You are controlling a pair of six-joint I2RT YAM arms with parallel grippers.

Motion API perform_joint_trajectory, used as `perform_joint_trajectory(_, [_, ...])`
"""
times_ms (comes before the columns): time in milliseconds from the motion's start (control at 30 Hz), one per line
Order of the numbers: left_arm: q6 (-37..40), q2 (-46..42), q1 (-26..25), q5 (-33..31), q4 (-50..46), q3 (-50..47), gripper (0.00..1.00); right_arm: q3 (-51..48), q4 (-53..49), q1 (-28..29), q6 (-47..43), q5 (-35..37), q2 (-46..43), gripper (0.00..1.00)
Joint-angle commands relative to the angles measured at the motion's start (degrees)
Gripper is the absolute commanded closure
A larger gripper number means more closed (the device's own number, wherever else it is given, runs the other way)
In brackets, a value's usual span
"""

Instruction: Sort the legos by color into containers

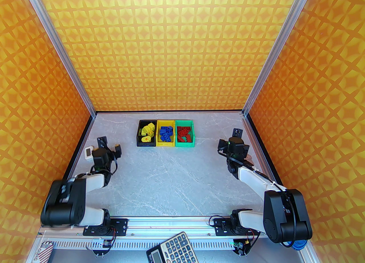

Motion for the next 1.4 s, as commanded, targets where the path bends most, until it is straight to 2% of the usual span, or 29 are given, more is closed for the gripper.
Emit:
perform_joint_trajectory(0, [1.6, 0.5, 0.0, 7.0, 7.1, -0.2, 0.01, -2.2, 10.1, -0.9, -1.0, -7.3, 1.0, 0.02])
perform_joint_trajectory(133, [1.5, 1.2, 0.2, 7.0, 8.6, -0.2, 0.01, -4.3, 16.6, -0.9, -2.6, -14.5, 5.8, 0.02])
perform_joint_trajectory(200, [1.4, 1.1, 0.2, 7.0, 8.0, -0.1, 0.01, -6.3, 25.2, -0.9, -4.6, -18.4, 10.2, 0.01])
perform_joint_trajectory(267, [1.3, 1.3, 0.3, 6.9, 7.6, 0.4, 0.01, -6.8, 25.6, -0.1, -6.5, -21.4, 11.0, 0.01])
perform_joint_trajectory(300, [1.3, 1.2, 0.4, 6.9, 7.3, 0.4, 0.01, -9.0, 29.0, 0.0, -6.4, -21.9, 11.6, 0.02])
perform_joint_trajectory(333, [1.2, 1.3, 0.4, 6.9, 7.4, 0.4, 0.01, -11.2, 38.1, 0.0, -6.7, -22.3, 14.3, 0.02])
perform_joint_trajectory(367, [1.2, 1.3, 0.4, 7.0, 7.3, 0.4, 0.01, -11.1, 38.5, 0.0, -6.7, -22.2, 14.3, 0.01])
perform_joint_trajectory(433, [0.8, 1.3, 0.4, 6.1, 6.0, 1.1, 0.01, -8.9, 29.1, 0.0, -6.4, -21.8, 11.7, 0.02])
perform_joint_trajectory(500, [0.9, 1.2, 0.4, 5.9, 6.1, 1.1, 0.01, -9.9, 33.0, 0.0, -6.8, -22.1, 12.7, 0.02])
perform_joint_trajectory(1367, [0.9, 1.2, 0.4, 5.9, 6.0, 1.2, 0.01, -9.7, 32.0, 0.8, -7.9, -22.2, 12.5, 0.02])
